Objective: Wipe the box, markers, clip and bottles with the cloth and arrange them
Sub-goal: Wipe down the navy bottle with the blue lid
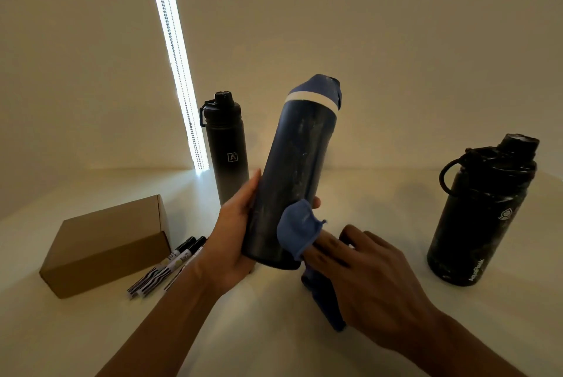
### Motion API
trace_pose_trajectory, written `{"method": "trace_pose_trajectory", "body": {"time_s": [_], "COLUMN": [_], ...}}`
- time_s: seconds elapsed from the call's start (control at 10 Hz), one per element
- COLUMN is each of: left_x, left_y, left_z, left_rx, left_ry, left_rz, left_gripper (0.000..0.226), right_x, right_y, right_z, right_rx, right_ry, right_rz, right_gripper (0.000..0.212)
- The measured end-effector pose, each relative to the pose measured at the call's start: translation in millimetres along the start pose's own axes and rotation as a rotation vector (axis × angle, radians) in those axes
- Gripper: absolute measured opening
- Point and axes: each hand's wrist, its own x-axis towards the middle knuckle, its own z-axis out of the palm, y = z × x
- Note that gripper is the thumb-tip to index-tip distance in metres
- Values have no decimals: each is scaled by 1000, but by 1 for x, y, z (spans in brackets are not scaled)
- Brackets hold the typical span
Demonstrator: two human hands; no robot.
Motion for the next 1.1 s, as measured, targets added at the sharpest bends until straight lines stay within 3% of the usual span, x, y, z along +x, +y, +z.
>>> {"method": "trace_pose_trajectory", "body": {"time_s": [0.1, 0.3, 0.4, 0.5, 0.7, 0.8, 1.0, 1.1], "left_x": [-2, -11, -10, -11, -5, -4, -4, -6], "left_y": [-8, -6, -12, -12, -9, -4, 15, 16], "left_z": [2, 9, 11, 11, 5, 1, 3, 3], "left_rx": [259, 287, 280, 306, 282, 298, 231, 208], "left_ry": [90, -129, -191, -215, -97, 1, 72, 63], "left_rz": [98, -114, -196, -178, -40, 74, 19, 10], "left_gripper": [36, 57, 60, 60, 57, 31, 31, 36], "right_x": [1, 0, -4, -6, 1, 1, 5, 5], "right_y": [12, 45, 60, 66, 35, 12, -12, -11], "right_z": [-2, -22, -26, -25, -13, -1, 6, 8], "right_rx": [-83, -122, -108, -64, 38, 76, 120, 84], "right_ry": [-14, 119, 162, 187, 100, 35, -169, -209], "right_rz": [98, 360, 448, 441, 304, 122, -90, -98], "right_gripper": [74, 56, 64, 57, 49, 54, 109, 106]}}
